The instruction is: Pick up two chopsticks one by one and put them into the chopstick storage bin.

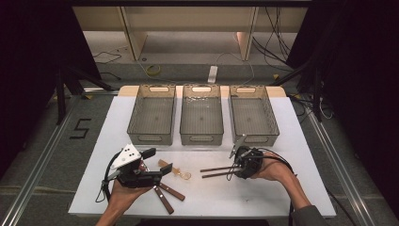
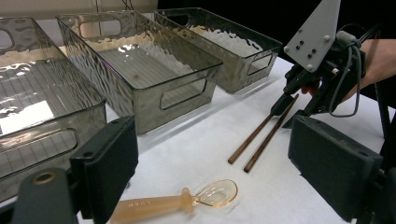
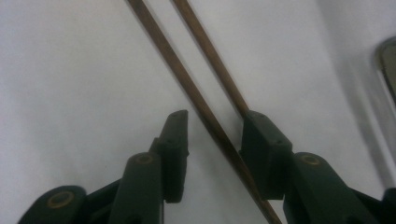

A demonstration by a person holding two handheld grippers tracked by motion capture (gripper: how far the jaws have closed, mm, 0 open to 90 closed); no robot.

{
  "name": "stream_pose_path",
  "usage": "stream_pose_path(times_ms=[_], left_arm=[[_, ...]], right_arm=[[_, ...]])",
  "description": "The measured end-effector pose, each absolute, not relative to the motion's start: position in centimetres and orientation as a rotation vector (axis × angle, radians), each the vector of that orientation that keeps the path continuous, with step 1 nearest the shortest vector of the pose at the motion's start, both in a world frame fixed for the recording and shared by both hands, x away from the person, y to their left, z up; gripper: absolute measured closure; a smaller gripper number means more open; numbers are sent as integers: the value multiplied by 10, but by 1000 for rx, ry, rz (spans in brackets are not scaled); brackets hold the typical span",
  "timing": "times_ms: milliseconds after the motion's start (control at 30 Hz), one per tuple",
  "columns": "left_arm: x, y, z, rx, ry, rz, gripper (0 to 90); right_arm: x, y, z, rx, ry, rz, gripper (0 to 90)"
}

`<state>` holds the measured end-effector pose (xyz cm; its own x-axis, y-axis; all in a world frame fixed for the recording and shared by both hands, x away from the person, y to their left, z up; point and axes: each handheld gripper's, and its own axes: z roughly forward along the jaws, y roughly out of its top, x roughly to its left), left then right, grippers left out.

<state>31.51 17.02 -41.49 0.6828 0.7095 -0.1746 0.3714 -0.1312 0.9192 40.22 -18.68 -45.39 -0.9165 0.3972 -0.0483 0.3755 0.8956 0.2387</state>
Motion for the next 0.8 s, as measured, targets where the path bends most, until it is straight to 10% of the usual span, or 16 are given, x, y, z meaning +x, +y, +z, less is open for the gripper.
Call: stream_pose_path(times_ms=[800], left_arm=[[315, 169, -415, 1748, 865, 366, 154]], right_arm=[[391, -175, -454, 400, 3026, 151, 813]])
